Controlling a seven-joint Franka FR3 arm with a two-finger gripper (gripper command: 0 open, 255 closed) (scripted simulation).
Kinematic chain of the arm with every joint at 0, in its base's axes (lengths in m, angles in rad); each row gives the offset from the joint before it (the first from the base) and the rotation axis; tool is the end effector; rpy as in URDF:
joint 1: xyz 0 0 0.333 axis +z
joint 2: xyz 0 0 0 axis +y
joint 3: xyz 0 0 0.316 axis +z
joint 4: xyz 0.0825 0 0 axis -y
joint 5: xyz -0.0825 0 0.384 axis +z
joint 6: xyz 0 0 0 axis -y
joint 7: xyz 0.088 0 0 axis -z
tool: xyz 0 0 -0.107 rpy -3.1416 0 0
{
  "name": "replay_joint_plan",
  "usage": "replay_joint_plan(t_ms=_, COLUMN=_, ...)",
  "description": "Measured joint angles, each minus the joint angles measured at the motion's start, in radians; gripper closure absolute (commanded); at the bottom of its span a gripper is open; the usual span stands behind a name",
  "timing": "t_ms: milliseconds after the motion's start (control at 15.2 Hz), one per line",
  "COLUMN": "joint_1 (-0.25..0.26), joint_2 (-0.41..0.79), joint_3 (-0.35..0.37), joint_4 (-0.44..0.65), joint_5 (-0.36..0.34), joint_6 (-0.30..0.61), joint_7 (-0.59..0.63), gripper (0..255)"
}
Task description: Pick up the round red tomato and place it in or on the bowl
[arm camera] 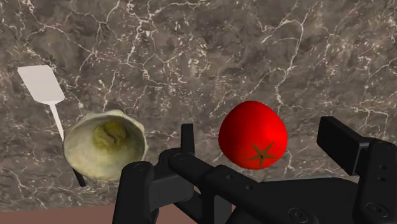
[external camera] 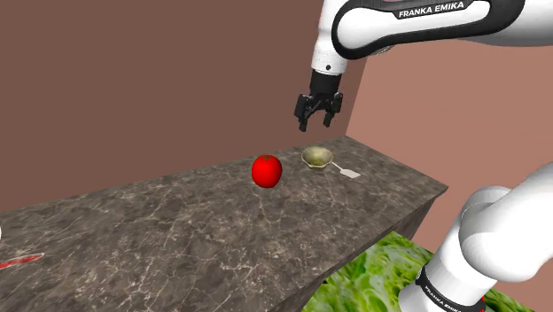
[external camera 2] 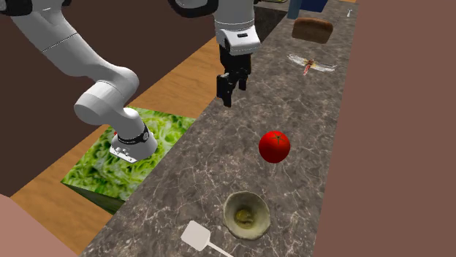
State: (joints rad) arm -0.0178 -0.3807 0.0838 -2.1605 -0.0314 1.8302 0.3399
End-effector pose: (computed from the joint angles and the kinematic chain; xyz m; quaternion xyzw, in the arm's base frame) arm 0.4444 0.0311 0.5551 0.9900 -0.1354 0.0302 0.0253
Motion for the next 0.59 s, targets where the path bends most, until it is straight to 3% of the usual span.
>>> replay_joint_plan(t_ms=594, joint_1=-0.01, joint_2=0.398, joint_3=0.021, joint_4=0.281, joint_5=0.016, joint_6=0.024, joint_7=0.148, gripper=0)
